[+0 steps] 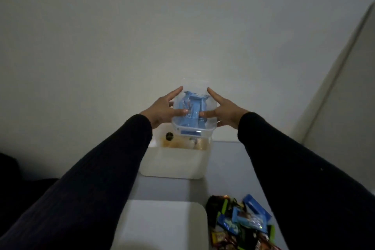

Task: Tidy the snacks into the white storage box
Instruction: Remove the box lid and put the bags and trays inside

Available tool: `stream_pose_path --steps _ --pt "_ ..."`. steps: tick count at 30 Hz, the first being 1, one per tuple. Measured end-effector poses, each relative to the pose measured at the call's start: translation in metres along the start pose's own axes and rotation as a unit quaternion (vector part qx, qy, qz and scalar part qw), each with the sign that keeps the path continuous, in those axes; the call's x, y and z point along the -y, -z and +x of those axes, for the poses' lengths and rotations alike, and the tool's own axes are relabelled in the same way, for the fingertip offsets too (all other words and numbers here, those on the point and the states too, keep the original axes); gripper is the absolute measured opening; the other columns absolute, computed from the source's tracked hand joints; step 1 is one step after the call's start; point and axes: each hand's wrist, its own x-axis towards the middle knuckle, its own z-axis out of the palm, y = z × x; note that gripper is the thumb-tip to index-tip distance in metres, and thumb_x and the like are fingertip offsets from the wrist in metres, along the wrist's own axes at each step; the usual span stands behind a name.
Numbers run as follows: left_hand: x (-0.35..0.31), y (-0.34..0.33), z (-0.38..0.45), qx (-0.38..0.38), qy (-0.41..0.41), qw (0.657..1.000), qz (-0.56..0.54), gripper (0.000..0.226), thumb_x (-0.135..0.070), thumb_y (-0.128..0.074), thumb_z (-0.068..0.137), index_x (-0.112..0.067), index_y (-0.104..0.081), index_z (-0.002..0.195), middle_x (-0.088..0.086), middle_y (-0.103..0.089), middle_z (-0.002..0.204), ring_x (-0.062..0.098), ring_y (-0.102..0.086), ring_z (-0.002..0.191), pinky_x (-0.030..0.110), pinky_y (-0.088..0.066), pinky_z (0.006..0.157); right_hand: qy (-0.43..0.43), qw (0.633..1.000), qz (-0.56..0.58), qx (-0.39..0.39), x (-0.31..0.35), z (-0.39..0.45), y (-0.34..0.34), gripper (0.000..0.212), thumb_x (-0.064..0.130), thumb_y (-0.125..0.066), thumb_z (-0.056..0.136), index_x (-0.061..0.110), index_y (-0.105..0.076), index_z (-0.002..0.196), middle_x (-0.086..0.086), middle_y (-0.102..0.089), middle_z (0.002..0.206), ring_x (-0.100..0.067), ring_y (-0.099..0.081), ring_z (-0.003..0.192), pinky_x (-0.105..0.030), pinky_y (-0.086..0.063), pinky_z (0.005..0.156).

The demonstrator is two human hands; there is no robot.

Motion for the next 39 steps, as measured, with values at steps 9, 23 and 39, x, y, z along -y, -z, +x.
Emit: stream_pose_path --steps 9,23,39 --pt "0.102 0.090 0.040 -0.022 0.101 0.994 0.015 0.087 -0.006 -0.072 0.080 -0.031 -0.024 0.148 0.005 -0.050 0.128 0.018 -0.050 0.114 0.030 -0.053 0.086 -0.059 0.996 0.020 0.071 -0.041 0.113 -0.101 0.101 0.005 -0.075 0.077 0.041 -0.013 0.148 -0.011 -0.044 0.144 -0.033 -0.059 0.114 -0.043 -0.055 0.088" --pt "0.202 0.104 0.093 -0.026 0.207 0.971 0.116 0.091 -0.014 -0.072 0.082 -0.034 -0.013 0.149 0.008 -0.042 0.146 0.026 -0.052 0.123 0.037 -0.044 0.104 -0.130 0.985 0.043 0.101 -0.119 0.200 -0.156 0.102 -0.002 -0.073 0.076 0.035 -0.013 0.150 -0.013 -0.045 0.143 -0.028 -0.054 0.115 -0.041 -0.050 0.097" --pt "0.219 0.102 0.110 0.043 0.264 0.914 0.306 0.100 -0.017 -0.066 0.085 -0.032 0.011 0.149 0.017 -0.040 0.146 0.030 -0.044 0.129 0.030 -0.035 0.105 -0.126 0.979 -0.108 0.120 -0.116 0.212 -0.169 0.105 0.010 -0.072 0.081 0.033 0.004 0.151 -0.007 -0.029 0.154 -0.029 -0.041 0.132 -0.041 -0.044 0.105"
